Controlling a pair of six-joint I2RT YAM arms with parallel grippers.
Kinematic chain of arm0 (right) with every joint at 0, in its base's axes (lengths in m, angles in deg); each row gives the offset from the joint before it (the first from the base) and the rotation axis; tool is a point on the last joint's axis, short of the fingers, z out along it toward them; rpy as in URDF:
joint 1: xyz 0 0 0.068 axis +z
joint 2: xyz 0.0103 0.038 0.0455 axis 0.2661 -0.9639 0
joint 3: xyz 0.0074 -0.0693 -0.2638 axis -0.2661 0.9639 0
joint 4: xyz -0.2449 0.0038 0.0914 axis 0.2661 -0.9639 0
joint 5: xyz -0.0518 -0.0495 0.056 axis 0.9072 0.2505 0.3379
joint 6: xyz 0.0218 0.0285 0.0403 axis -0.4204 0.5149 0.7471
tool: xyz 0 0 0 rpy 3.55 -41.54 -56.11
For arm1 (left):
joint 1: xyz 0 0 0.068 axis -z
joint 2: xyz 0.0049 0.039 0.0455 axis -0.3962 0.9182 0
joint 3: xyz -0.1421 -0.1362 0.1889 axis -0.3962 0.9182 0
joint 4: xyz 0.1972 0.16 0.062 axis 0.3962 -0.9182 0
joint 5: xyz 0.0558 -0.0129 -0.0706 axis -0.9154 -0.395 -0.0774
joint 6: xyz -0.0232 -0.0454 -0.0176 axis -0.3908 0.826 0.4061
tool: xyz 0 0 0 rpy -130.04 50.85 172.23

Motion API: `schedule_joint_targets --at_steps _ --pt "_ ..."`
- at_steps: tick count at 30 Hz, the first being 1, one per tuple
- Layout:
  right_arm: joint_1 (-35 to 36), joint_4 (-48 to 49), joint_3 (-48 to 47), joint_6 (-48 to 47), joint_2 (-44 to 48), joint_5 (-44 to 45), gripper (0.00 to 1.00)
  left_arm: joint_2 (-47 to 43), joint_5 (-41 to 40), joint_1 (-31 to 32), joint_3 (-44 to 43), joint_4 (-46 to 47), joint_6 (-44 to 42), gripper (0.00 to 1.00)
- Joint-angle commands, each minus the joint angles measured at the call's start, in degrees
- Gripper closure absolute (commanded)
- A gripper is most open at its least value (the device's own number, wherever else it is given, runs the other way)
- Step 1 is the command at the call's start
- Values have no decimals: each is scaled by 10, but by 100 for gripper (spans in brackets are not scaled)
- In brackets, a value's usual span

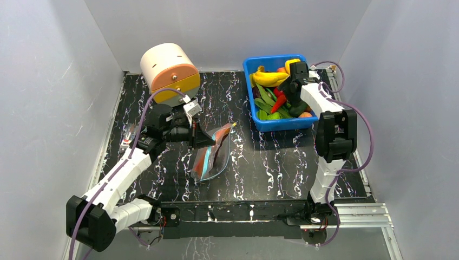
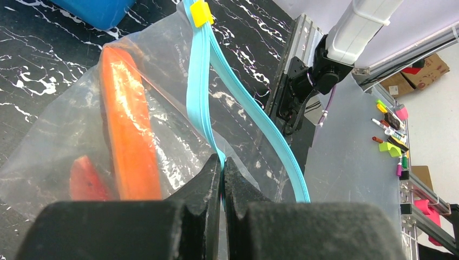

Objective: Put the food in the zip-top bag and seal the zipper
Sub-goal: Pick up the fake vegetable from the bin.

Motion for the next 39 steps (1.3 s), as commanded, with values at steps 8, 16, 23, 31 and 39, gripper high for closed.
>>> schedule_joint_targets --at_steps 8,16,23,31,39 --pt "9 -32 -13 98 -5 17 42 -53 -56 2 0 3 -1 100" --pt "18 -46 -7 124 -16 18 47 -72 -183 2 -66 -43 18 100" --pt "19 -44 -18 106 -35 29 56 -62 -238 2 -125 -98 -34 100" --pt "19 9 1 64 -24 -6 73 -48 -177 2 -77 -61 -1 100" --pt "19 132 81 0 61 -34 84 -50 -132 2 -40 2 64 100"
